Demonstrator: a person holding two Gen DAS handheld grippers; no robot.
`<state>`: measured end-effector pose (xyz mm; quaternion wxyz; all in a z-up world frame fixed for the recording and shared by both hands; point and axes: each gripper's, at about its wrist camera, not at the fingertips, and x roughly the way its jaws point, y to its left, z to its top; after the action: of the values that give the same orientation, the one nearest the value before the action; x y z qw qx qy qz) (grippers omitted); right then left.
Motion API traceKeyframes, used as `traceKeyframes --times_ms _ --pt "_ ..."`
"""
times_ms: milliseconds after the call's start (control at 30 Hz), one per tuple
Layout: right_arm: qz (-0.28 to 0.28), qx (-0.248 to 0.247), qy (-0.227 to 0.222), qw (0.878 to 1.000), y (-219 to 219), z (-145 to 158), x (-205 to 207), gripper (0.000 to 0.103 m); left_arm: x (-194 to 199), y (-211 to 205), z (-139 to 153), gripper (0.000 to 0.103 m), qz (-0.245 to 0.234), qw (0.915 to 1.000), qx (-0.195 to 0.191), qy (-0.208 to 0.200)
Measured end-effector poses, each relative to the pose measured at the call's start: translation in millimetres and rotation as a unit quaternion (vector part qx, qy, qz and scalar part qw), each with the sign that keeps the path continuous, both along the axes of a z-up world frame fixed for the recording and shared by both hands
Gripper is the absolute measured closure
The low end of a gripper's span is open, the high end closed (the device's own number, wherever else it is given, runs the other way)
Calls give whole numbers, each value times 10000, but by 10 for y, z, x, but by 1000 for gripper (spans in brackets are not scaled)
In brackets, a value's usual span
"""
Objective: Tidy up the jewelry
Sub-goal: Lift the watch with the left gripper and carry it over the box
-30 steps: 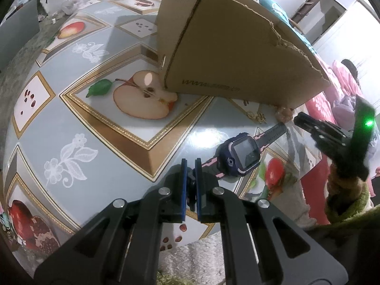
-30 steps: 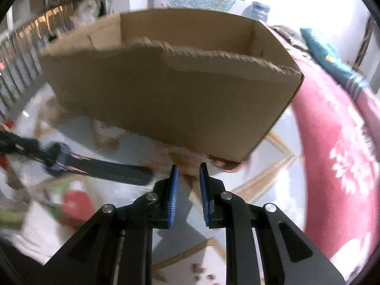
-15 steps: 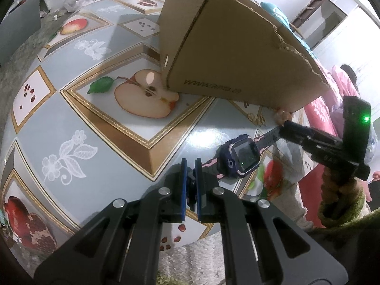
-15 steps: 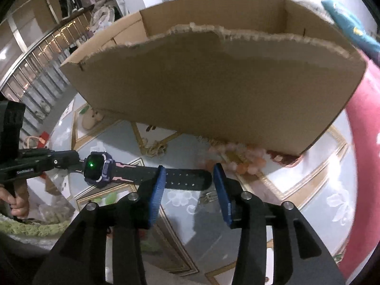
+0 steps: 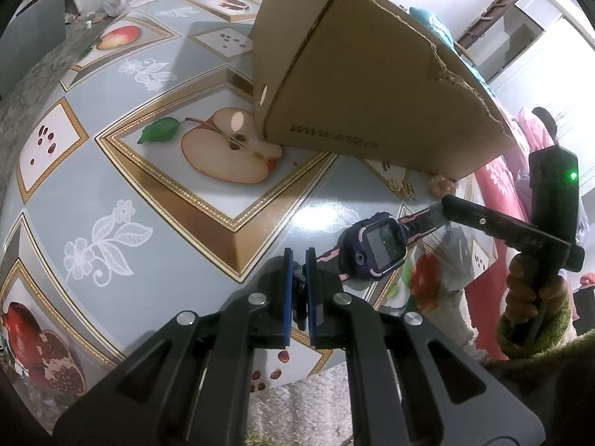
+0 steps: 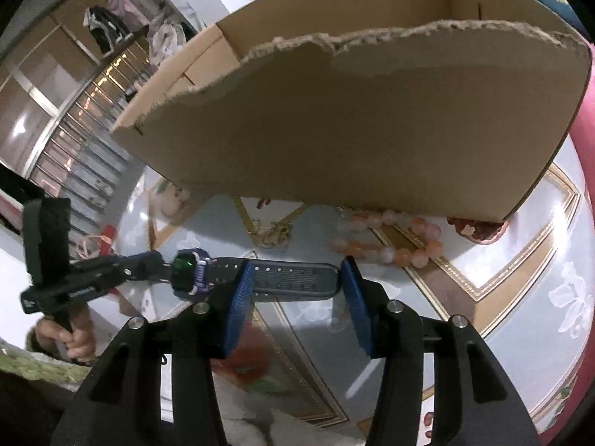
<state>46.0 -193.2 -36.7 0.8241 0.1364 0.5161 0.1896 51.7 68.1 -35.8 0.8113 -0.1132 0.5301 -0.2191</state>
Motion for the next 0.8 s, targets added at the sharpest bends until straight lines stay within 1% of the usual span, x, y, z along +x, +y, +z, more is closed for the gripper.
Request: traceKeyframes --times_ms 100,233,300,333,367,400,433,500,567,667,800 --pt "20 170 -61 9998 7 53 -9 56 -2 0 2 97 1 10000 8 -8" --pt "103 224 -132 9996 94 80 -24 61 -4 -5 3 97 21 10000 16 -20" --pt "119 230 -165 9995 116 101 -23 67 -6 -6 1 97 33 10000 18 -28" --pt "138 214 -184 9995 114 125 -33 68 -8 -8 0 97 37 10000 23 -39" --pt "159 198 -205 9995 124 133 -41 73 -10 -10 0 97 40 10000 28 -47" --pt "161 152 -198 9996 140 137 -51 77 -13 -12 0 97 44 10000 35 -57" --pt "186 107 -215 9995 159 138 -62 79 -17 -15 0 97 46 9999 47 -75" --pt "224 4 -280 9994 196 148 -88 85 -24 -22 1 97 50 9999 69 -122" --pt "314 -43 -451 9985 242 208 -142 87 -42 -36 10 98 55 9997 120 -206" --pt "470 -157 -713 9962 290 331 -254 88 -114 -66 82 98 32 9987 208 -463" --pt "512 -305 -945 9937 288 446 -377 88 -211 -49 261 98 53 9966 49 -825"
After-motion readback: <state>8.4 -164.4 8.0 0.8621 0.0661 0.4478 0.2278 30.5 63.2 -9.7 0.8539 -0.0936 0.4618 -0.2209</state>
